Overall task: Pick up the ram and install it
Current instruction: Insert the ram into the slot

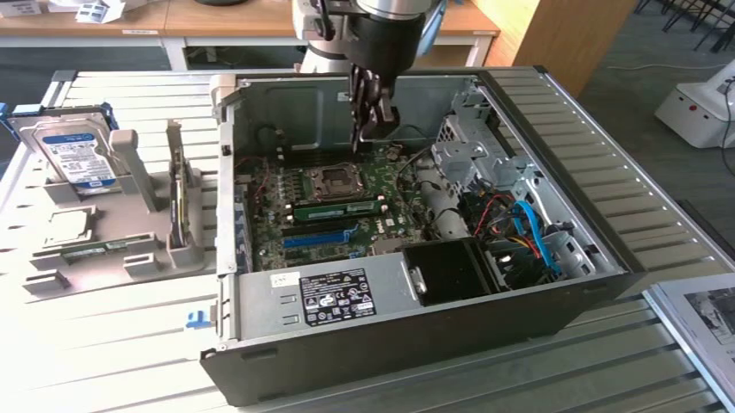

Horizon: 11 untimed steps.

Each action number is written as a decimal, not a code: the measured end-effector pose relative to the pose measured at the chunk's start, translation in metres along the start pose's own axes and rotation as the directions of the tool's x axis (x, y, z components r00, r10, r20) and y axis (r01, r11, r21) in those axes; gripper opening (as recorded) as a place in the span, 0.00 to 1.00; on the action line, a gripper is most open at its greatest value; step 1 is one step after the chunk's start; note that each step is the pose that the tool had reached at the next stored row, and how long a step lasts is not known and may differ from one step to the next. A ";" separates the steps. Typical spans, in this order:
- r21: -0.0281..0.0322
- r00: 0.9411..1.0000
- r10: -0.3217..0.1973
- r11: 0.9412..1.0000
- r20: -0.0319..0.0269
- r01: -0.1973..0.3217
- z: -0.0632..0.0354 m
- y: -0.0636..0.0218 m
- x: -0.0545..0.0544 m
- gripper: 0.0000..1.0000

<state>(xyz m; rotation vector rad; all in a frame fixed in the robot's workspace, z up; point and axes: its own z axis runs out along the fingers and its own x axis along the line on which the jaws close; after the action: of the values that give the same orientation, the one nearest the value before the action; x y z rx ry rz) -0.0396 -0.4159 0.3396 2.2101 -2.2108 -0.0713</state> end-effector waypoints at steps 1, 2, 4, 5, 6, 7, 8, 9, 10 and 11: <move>0.000 1.000 0.000 1.000 0.000 0.000 -0.0002 0.0000 0.000 0.25; 0.000 1.000 0.000 1.000 0.000 0.000 -0.0002 0.0000 0.000 0.25; 0.000 1.000 0.000 1.000 0.000 0.000 -0.0002 0.0000 0.000 0.25; 0.000 1.000 0.000 1.000 0.000 0.000 -0.0002 0.0000 0.000 0.25; 0.000 1.000 0.000 1.000 0.000 0.000 -0.0003 0.0000 0.000 0.25; 0.000 1.000 0.000 1.000 0.000 0.000 -0.0015 0.0001 0.000 0.25; 0.000 1.000 0.000 1.000 0.000 0.000 -0.0028 0.0001 0.000 0.25; 0.000 1.000 0.000 1.000 0.000 0.000 -0.0036 0.0002 0.000 0.25; 0.000 1.000 0.000 1.000 0.000 0.000 -0.0036 0.0002 0.000 0.25; 0.000 1.000 0.000 1.000 0.000 0.000 -0.0036 0.0002 0.000 0.25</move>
<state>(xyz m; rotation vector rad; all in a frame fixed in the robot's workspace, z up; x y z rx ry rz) -0.0396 -0.4159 0.3432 2.2102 -2.2109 -0.0714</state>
